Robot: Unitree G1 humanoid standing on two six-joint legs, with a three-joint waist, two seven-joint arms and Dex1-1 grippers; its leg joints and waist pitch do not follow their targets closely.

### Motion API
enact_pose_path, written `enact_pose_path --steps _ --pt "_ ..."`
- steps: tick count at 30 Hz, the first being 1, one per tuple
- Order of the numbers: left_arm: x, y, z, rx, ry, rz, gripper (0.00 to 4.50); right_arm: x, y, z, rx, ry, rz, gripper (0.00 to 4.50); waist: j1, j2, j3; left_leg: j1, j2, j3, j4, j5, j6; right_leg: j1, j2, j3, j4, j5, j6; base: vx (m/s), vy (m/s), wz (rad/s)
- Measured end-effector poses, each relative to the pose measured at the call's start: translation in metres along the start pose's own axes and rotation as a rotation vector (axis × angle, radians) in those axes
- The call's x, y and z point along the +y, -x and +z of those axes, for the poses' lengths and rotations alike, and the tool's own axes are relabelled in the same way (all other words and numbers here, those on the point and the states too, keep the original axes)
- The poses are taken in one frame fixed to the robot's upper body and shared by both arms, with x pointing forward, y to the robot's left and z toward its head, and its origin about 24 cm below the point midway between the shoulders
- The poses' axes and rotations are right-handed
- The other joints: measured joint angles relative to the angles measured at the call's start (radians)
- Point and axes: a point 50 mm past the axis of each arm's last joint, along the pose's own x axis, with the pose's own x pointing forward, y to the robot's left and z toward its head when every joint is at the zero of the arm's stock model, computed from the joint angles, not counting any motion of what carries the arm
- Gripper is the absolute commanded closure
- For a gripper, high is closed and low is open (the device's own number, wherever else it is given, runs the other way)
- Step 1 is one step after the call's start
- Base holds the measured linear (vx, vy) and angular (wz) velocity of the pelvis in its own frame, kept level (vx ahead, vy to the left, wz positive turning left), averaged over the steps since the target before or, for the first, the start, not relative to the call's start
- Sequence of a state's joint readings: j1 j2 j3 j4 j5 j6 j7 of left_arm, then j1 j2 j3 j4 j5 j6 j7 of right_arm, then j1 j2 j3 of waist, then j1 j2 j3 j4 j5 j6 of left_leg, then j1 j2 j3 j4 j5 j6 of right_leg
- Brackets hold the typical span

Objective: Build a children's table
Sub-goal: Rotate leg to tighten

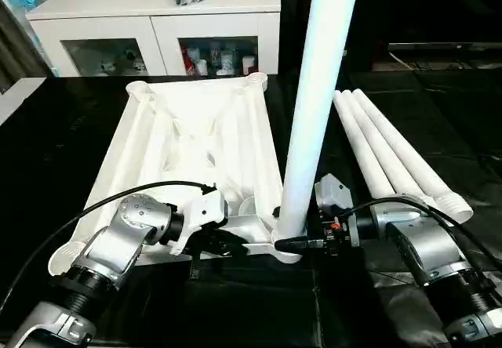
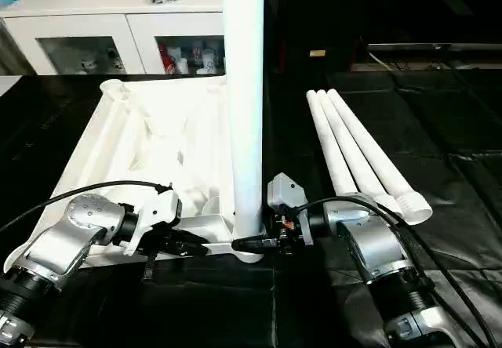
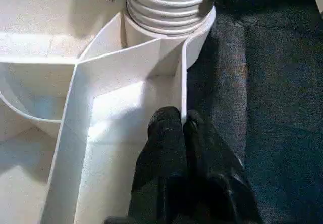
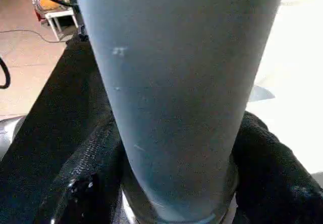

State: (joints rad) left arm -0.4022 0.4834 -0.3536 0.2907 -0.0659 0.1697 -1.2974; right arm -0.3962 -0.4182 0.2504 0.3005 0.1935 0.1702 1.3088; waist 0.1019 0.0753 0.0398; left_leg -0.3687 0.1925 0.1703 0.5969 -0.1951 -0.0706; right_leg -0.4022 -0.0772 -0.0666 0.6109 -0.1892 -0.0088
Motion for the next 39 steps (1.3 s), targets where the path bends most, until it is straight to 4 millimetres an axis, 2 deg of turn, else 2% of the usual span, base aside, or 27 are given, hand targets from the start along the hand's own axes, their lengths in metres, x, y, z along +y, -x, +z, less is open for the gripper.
enact_pose_path --steps 5,8,10,13,16,20,24,26,28,32,39 --pt "0.004 -0.003 0.0 -0.013 0.046 0.056 4.5 -0.001 -0.006 -0.003 -0.045 -0.046 -0.084 1.86 -0.004 0.0 0.0 0.002 0.0 0.0 0.0 0.0 0.0 0.002 0.0 0.0 0.001 0.0 0.0 0.0 0.0 0.0" --pt "0.014 -0.007 0.0 -0.038 0.134 0.173 4.5 -0.011 -0.016 -0.006 -0.081 -0.098 -0.276 1.86 -0.019 -0.001 -0.001 0.003 0.0 0.0 0.0 0.0 0.0 0.005 0.0 0.0 0.001 0.0 0.0 0.0 0.0 0.0" --pt "0.02 -0.014 0.003 -0.06 0.2 0.267 4.5 -0.022 -0.024 -0.005 -0.127 -0.165 -0.435 1.86 -0.04 -0.001 -0.001 0.004 0.0 0.0 0.0 0.0 -0.001 0.004 0.0 0.0 0.001 0.0 0.001 0.0 0.0 0.0" --pt "0.025 -0.023 0.008 -0.081 0.277 0.375 4.5 -0.034 -0.034 -0.002 -0.158 -0.245 -0.6 1.89 -0.063 0.0 -0.001 0.005 -0.001 0.0 0.0 0.0 -0.001 0.004 0.0 0.0 0.0 0.0 0.001 0.0 0.0 0.0" --pt "0.029 -0.03 0.014 -0.089 0.328 0.478 4.5 -0.044 -0.045 0.005 -0.174 -0.29 -0.717 1.93 -0.072 0.0 -0.001 0.004 -0.001 -0.001 -0.001 0.0 -0.001 0.002 0.0 -0.001 0.001 0.0 0.001 0.0 0.0 0.0" --pt "0.03 -0.038 0.023 -0.095 0.365 0.568 4.5 -0.052 -0.053 0.012 -0.171 -0.31 -0.827 1.94 -0.071 0.0 -0.001 0.003 -0.001 -0.001 -0.001 0.0 -0.001 0.0 0.0 -0.001 0.0 0.001 0.0 0.0 0.0 0.0" --pt "0.03 -0.039 0.028 -0.099 0.368 0.594 4.5 -0.055 -0.053 0.016 -0.175 -0.302 -0.847 1.94 -0.065 0.0 -0.001 -0.001 -0.001 -0.001 -0.002 -0.001 0.002 -0.002 0.0 -0.001 -0.001 0.0 -0.001 0.041 0.004 0.01" --pt "0.03 -0.039 0.028 -0.1 0.367 0.596 4.5 -0.055 -0.053 0.016 -0.18 -0.296 -0.849 1.24 -0.062 0.001 -0.001 -0.001 -0.001 -0.001 -0.002 0.0 0.005 -0.002 0.0 -0.001 -0.001 -0.001 -0.002 0.0 0.0 0.0" --pt "0.03 -0.039 0.028 -0.099 0.366 0.598 4.5 -0.054 -0.053 0.016 -0.187 -0.289 -0.84 1.24 -0.063 0.001 -0.001 -0.001 -0.001 -0.001 -0.003 0.0 0.005 -0.003 0.0 -0.002 -0.001 -0.001 -0.002 0.0 0.0 0.0" --pt "0.031 -0.035 0.026 -0.086 0.358 0.597 4.5 -0.048 -0.05 0.01 -0.203 -0.273 -0.793 0.75 -0.069 0.001 -0.001 0.0 0.0 -0.001 -0.003 -0.003 0.0 -0.002 0.0 -0.002 -0.001 0.0 -0.002 0.0 0.0 0.0" --pt "0.032 -0.021 0.018 -0.07 0.295 0.533 4.5 -0.036 -0.024 0.0 -0.184 -0.198 -0.615 0.11 -0.063 0.002 0.0 0.0 0.0 -0.002 -0.002 -0.003 0.0 -0.003 0.0 -0.002 -0.001 0.0 -0.002 0.0 0.0 0.0"
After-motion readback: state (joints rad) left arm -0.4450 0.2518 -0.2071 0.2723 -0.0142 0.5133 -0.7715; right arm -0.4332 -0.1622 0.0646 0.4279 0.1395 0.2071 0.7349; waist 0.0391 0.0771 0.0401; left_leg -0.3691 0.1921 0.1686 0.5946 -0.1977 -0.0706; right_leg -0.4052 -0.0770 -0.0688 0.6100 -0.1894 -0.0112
